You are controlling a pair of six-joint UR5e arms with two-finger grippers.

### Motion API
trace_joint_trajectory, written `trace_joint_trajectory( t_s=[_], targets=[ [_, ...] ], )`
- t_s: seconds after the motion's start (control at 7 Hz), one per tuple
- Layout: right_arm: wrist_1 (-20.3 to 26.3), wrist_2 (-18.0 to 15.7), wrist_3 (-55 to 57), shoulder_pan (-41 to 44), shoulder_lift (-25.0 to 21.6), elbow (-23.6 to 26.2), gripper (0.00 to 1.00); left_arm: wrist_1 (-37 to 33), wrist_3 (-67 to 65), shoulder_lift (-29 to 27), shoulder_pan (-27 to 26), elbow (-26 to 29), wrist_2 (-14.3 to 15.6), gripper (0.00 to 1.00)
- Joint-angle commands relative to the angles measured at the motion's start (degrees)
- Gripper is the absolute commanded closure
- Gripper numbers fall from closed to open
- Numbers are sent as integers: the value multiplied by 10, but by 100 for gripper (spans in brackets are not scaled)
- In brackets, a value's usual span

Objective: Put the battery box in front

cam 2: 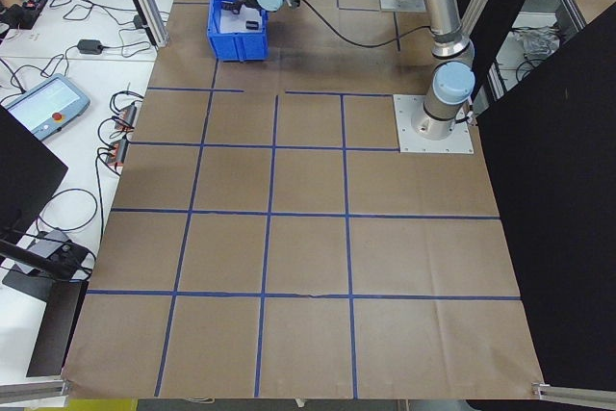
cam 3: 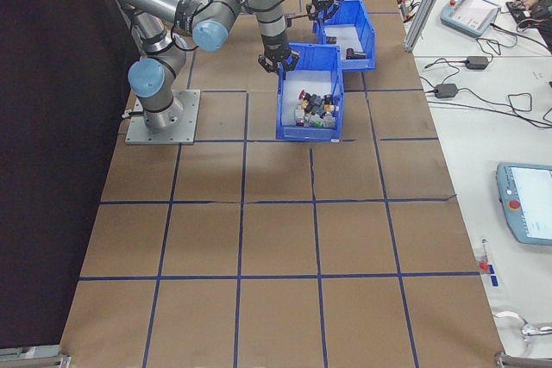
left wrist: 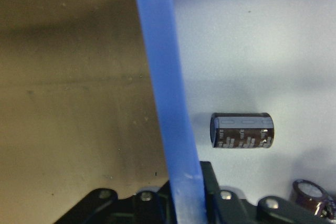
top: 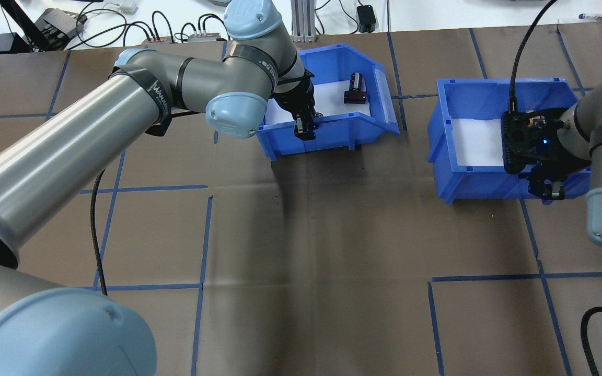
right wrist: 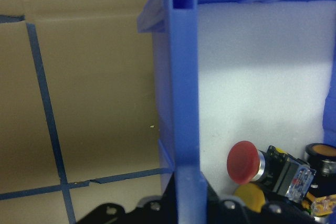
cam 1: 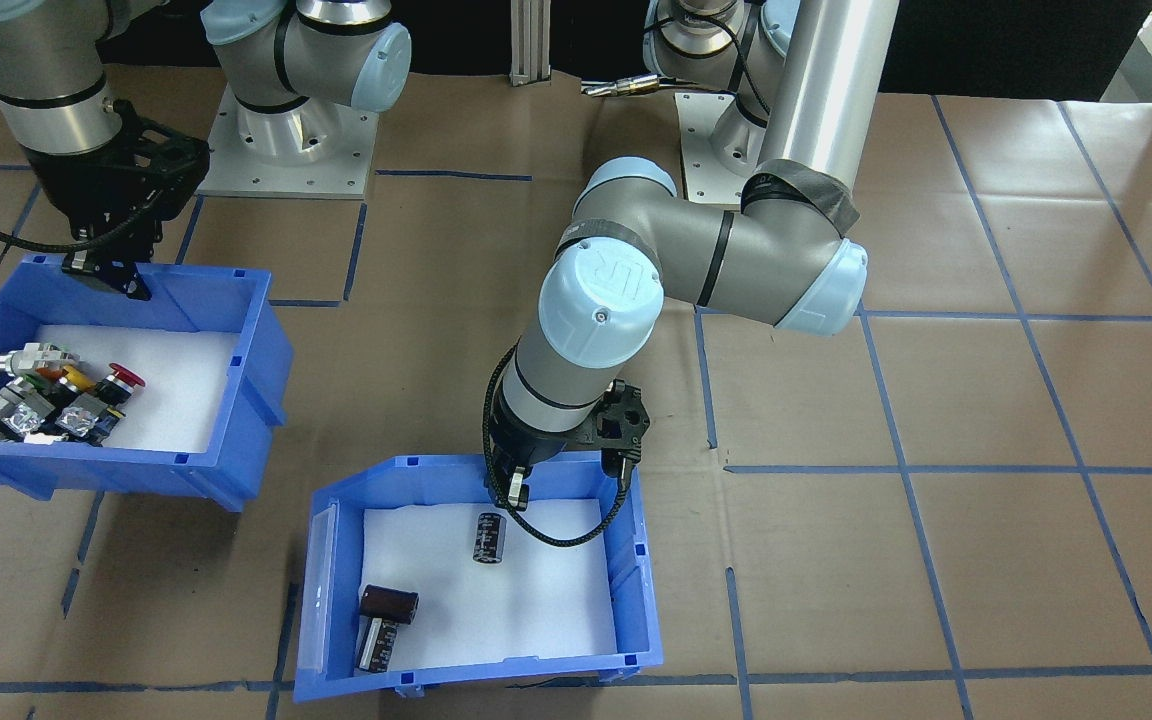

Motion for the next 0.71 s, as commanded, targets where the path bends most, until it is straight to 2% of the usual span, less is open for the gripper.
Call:
trace_joint_trajectory(
  t_s=[0.0,0.14,0.29,0.43,0.57],
  targets=[
    [0,1,-1,0,0,0,100,-1,9,9,0,-9,23,97],
    [0,1,-1,0,0,0,100,-1,10,6,-1,-10,38,96],
    [0,1,-1,0,0,0,100,-1,9,-1,-1,-7,46,92],
    [5,1,-1,-1,0,0,100,-1,7,-1,-1,-6,51,42],
    [25,0,-1,-1,-2,0,100,0,1,6,-2,-8,42,1]
  ],
)
